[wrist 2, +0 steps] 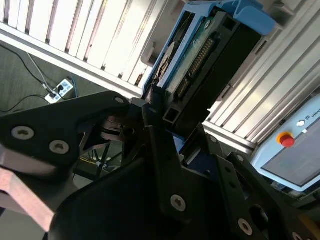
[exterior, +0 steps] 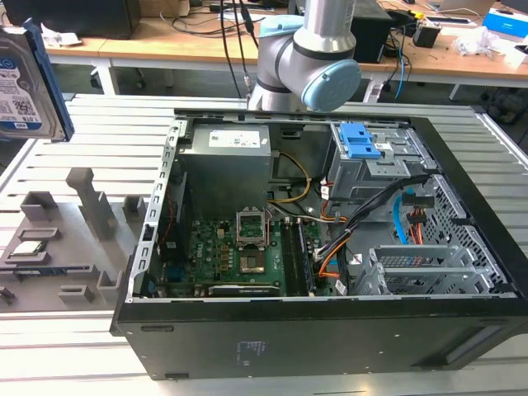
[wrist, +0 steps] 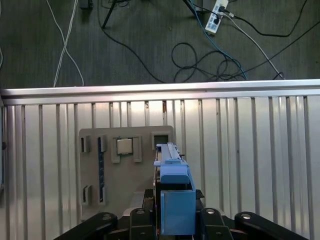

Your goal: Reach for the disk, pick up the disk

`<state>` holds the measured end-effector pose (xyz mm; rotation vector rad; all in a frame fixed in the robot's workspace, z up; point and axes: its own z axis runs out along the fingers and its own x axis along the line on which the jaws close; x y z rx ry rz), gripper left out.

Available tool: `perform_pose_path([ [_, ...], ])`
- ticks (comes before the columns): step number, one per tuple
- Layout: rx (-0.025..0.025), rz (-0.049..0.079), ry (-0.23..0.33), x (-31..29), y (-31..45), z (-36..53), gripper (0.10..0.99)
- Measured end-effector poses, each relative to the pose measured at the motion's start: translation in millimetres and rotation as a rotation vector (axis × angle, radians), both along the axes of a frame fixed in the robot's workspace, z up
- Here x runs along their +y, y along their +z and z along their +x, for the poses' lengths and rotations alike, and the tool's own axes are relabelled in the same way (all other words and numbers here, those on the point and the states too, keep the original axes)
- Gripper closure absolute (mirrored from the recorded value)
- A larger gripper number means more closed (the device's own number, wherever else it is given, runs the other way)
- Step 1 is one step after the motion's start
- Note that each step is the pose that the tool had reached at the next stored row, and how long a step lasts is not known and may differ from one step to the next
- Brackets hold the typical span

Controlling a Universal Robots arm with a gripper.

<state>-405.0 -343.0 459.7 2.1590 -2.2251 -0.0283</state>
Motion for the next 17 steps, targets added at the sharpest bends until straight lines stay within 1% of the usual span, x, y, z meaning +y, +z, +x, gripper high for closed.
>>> perform_pose_path([
  [3,0.0,0.0,0.0,0.0,4.8,0.1,0.718],
  [6,0.0,0.0,0.0,0.0,12.3,0.3,0.718],
  [8,0.0,0.0,0.0,0.0,16.0,0.4,0.718],
  [12,0.0,0.0,0.0,0.0,26.5,0.7,0.718],
  [17,0.0001,0.0,0.0,0.0,35.1,0.9,0.718],
])
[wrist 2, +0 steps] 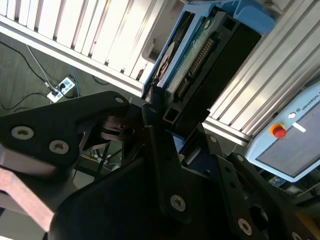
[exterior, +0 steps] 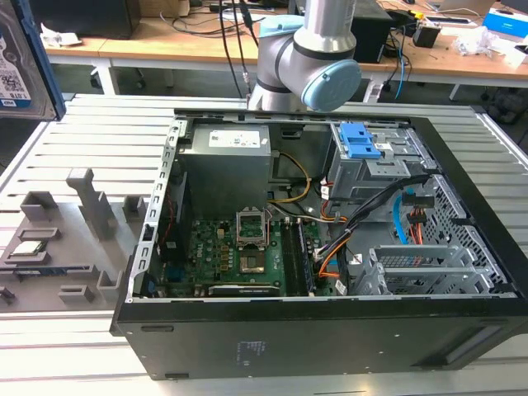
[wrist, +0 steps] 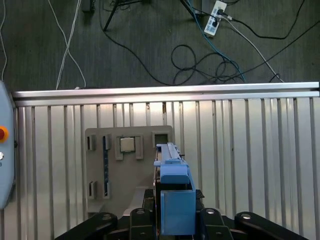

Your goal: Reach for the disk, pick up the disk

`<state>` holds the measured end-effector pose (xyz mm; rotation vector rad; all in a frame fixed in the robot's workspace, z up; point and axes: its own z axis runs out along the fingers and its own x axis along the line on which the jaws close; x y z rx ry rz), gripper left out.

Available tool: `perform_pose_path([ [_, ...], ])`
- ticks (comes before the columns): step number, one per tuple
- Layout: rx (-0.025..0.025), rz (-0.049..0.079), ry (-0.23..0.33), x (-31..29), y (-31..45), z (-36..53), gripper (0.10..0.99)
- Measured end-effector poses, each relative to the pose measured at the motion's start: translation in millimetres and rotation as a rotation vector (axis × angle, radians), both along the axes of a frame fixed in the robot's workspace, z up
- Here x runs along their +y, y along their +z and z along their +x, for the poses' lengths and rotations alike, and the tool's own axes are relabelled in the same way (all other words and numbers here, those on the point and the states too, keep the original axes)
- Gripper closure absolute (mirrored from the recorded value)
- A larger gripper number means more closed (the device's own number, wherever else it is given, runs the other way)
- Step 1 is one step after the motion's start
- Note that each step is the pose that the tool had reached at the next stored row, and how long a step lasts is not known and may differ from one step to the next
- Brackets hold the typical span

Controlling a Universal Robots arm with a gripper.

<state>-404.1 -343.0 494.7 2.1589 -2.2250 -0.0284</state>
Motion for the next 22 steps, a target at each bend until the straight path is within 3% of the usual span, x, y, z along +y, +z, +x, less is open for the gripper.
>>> perform_pose_path([
  [19,0.0001,0.0,0.0,0.0,34.4,0.7,0.718],
  [22,0.0001,0.0,0.0,0.0,43.9,0.8,0.718],
])
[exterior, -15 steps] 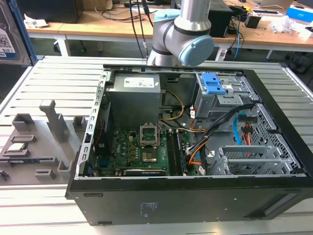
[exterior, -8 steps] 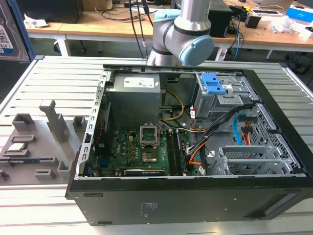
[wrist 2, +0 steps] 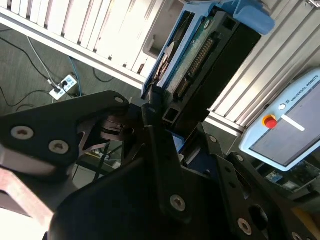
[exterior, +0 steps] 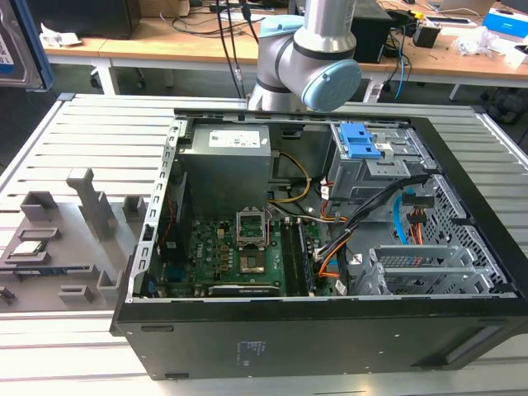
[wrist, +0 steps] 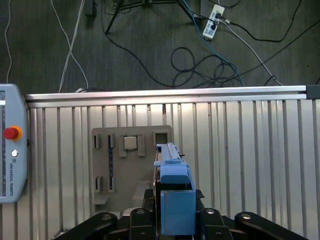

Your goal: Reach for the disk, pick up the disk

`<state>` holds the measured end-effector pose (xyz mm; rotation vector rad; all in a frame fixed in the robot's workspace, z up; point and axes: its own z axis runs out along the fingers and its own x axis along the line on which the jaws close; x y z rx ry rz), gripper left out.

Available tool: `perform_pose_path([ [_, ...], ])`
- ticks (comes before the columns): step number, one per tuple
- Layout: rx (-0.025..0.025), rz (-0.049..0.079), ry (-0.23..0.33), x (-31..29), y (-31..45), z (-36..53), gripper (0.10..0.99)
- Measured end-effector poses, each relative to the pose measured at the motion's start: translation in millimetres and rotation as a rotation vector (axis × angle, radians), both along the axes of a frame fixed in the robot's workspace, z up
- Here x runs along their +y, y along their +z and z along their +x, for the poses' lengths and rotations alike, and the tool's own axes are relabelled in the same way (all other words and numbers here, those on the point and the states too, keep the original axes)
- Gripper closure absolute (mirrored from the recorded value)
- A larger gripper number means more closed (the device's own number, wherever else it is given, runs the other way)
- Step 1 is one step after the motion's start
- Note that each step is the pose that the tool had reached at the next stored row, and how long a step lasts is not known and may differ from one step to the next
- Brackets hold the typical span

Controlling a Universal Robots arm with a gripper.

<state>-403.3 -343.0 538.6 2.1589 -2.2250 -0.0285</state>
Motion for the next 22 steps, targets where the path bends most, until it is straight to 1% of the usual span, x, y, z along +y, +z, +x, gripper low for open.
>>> perform_pose_path([
  [4,0.0001,0.0,0.0,0.0,6.6,0.1,0.718],
  [5,0.0,0.002,0.0,0.0,7.3,0.1,0.718],
  [11,0.0,0.003,0.0,-0.1,7.4,0.8,0.718],
  [14,0.0,0.003,0.0,0.0,7.4,9.0,0.718],
  [15,0.0,0.003,0.0,0.0,7.3,13.8,0.718],
  [17,0.0002,0.002,0.0,0.0,7.1,18.6,0.718],
  [18,0.0003,0.003,0.0,0.0,6.1,23.1,0.718],
  [22,0.0009,0.002,0.0,0.0,2.0,31.0,0.718],
])
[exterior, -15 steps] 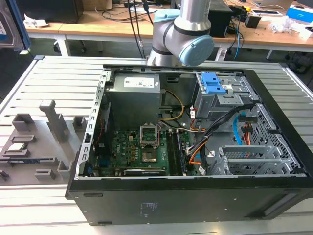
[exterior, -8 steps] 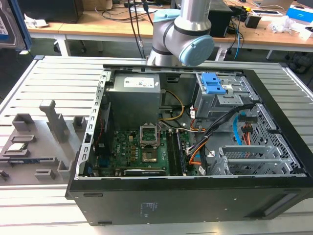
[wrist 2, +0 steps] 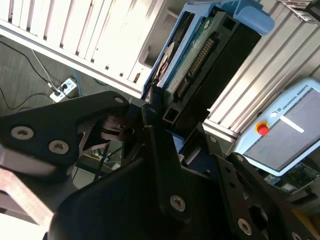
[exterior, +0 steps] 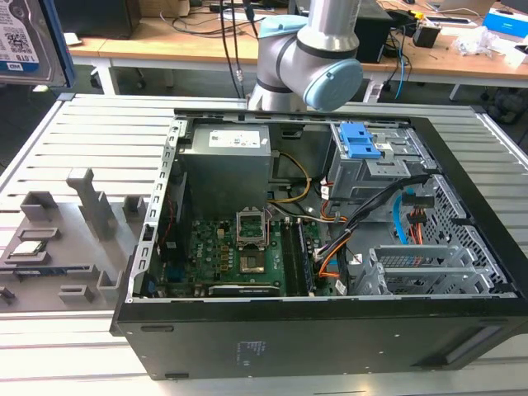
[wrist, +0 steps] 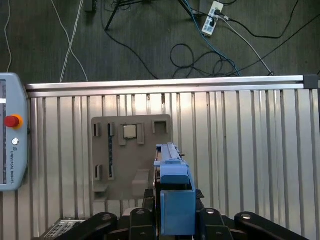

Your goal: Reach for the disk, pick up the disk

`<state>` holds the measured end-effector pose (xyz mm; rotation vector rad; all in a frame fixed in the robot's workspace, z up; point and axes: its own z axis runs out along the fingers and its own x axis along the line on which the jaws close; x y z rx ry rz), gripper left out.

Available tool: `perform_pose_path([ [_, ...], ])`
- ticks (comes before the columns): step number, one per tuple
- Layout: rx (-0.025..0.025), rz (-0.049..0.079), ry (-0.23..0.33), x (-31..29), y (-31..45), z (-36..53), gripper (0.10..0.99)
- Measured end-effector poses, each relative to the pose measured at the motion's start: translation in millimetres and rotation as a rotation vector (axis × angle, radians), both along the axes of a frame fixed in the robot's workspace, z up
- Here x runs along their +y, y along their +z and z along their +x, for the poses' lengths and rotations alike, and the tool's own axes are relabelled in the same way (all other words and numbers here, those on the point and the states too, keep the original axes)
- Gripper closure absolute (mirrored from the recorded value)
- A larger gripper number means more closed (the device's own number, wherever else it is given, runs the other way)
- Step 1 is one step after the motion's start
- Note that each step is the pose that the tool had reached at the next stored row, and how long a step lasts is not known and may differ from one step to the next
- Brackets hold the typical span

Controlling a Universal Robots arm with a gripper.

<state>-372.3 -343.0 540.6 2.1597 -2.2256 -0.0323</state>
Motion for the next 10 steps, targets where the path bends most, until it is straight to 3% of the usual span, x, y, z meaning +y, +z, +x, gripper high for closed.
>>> perform_pose_path([
  [7,0.0005,0.0,0.0,0.0,-10.8,13.3,0.718],
  [10,0.0008,0.0,0.0,0.0,-17.7,23.3,0.718],
])
